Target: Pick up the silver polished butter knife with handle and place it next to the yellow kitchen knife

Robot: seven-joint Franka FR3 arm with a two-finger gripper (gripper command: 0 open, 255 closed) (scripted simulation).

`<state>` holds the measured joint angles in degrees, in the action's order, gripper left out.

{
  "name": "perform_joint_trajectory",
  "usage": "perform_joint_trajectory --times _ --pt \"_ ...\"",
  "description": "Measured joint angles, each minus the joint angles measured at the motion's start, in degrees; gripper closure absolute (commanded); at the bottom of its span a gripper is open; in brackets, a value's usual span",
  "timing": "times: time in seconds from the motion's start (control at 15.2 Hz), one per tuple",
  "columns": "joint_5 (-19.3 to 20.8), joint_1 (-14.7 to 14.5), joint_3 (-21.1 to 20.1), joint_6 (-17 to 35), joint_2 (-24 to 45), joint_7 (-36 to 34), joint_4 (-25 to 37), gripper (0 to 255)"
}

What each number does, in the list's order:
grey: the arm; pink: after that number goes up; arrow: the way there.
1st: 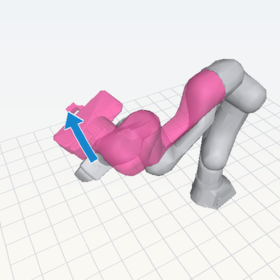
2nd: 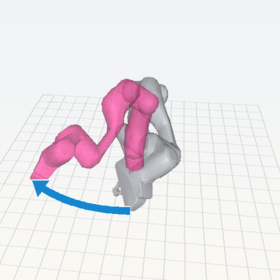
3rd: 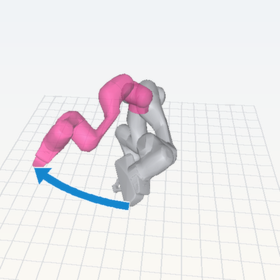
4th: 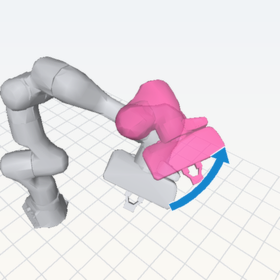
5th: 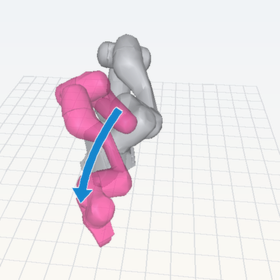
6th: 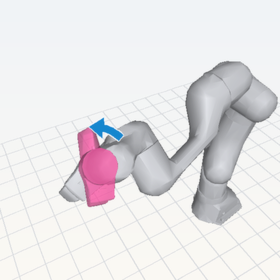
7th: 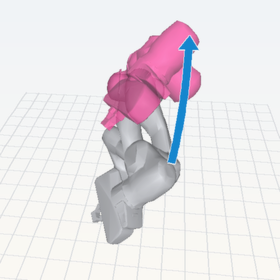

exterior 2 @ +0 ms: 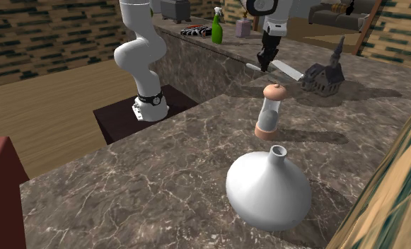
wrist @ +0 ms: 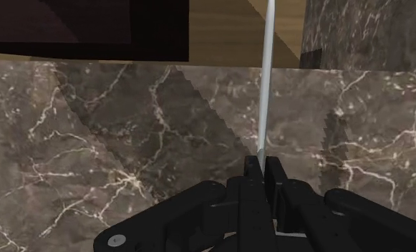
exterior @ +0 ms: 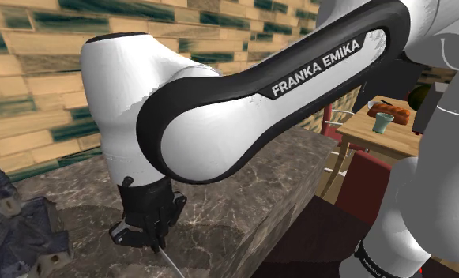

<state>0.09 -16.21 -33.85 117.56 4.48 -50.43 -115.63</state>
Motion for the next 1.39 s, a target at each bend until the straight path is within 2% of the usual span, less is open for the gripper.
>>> perform_joint_trajectory --times 0.53,0.99,1.06,1.39 --pt "1.94 -0.36 0.22 5.79 2.96 -1.13 -3.33 255" --pt "2.20 -0.47 0.22 6.57 3.32 -1.39 -3.79 255" --pt "2.20 -0.47 0.22 6.57 3.32 -1.39 -3.79 0" --pt "2.20 -0.47 0.22 6.57 3.32 -1.39 -3.79 0"
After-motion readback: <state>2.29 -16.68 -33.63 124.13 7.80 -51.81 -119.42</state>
